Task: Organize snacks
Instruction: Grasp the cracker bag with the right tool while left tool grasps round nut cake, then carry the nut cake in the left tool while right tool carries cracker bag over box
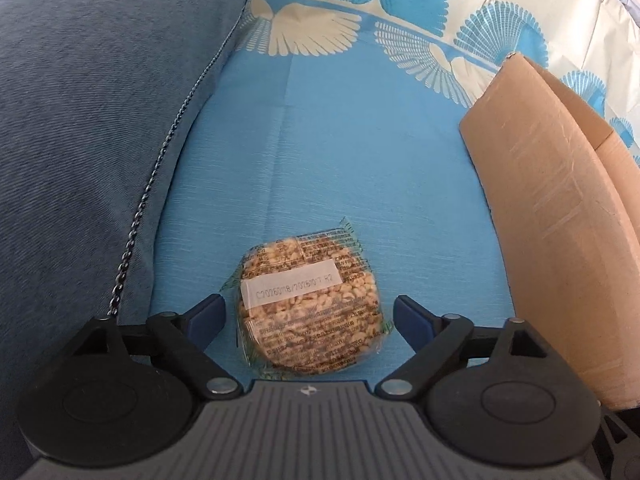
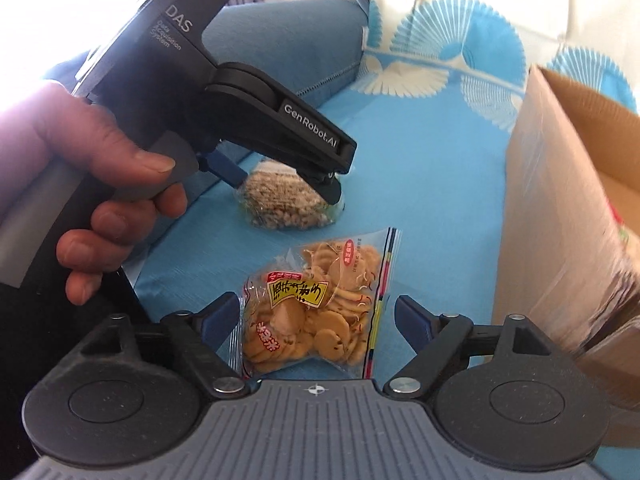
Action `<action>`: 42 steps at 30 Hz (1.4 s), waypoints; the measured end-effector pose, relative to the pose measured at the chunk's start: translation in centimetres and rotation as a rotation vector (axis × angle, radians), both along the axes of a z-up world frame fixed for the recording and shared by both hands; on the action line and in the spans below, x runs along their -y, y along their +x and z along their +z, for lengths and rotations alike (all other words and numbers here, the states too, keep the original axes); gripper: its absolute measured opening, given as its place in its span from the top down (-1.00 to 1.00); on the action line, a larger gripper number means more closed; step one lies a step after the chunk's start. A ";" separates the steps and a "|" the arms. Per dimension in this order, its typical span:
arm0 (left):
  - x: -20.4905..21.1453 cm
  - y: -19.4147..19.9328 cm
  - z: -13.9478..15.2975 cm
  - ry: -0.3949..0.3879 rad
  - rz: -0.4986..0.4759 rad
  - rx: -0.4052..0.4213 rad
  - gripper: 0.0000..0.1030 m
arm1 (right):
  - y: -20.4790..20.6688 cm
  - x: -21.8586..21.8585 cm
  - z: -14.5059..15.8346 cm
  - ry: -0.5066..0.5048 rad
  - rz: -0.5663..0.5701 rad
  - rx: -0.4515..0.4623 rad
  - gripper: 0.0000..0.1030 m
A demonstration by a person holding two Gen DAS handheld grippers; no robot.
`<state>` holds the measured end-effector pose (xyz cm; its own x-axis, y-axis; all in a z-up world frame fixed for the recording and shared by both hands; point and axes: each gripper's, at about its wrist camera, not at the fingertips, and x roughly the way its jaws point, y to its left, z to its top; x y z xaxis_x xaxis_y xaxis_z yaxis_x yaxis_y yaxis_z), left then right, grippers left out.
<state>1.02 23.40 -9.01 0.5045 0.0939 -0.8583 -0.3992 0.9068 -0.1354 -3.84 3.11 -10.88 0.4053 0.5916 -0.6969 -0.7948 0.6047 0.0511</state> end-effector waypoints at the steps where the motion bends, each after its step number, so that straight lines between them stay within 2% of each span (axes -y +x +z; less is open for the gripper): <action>1: 0.0 0.2 -0.1 0.001 -0.001 0.000 -0.88 | 0.1 0.0 -0.1 -0.001 0.000 -0.005 -0.66; 9: 0.7 0.8 -0.3 0.038 -0.025 -0.013 -0.90 | 0.1 -0.6 -1.0 -0.016 0.026 -0.015 -0.65; 16: 1.0 1.2 -0.5 0.057 -0.051 -0.014 -0.89 | -0.2 -0.9 -1.2 -0.027 0.058 0.005 -0.34; 20: 1.3 1.4 -0.6 0.072 -0.063 -0.016 -0.88 | -0.7 -0.7 -1.0 -0.030 0.068 0.037 -0.25; 24: 1.5 1.4 -0.7 0.093 -0.071 -0.013 -0.67 | -0.8 -0.5 -0.6 -0.028 0.053 0.061 -0.22; 26: 1.6 1.1 -0.6 0.091 -0.072 -0.005 -0.65 | -0.7 -0.4 -0.3 -0.019 0.042 0.060 -0.21; 31: 1.5 0.5 -0.2 0.090 -0.064 0.035 -0.64 | -0.5 -0.2 0.0 -0.013 0.029 0.066 -0.19; 42: 1.4 -2.1 1.5 0.081 -0.013 0.201 -0.64 | -1.9 1.5 1.9 0.035 0.018 0.138 -0.17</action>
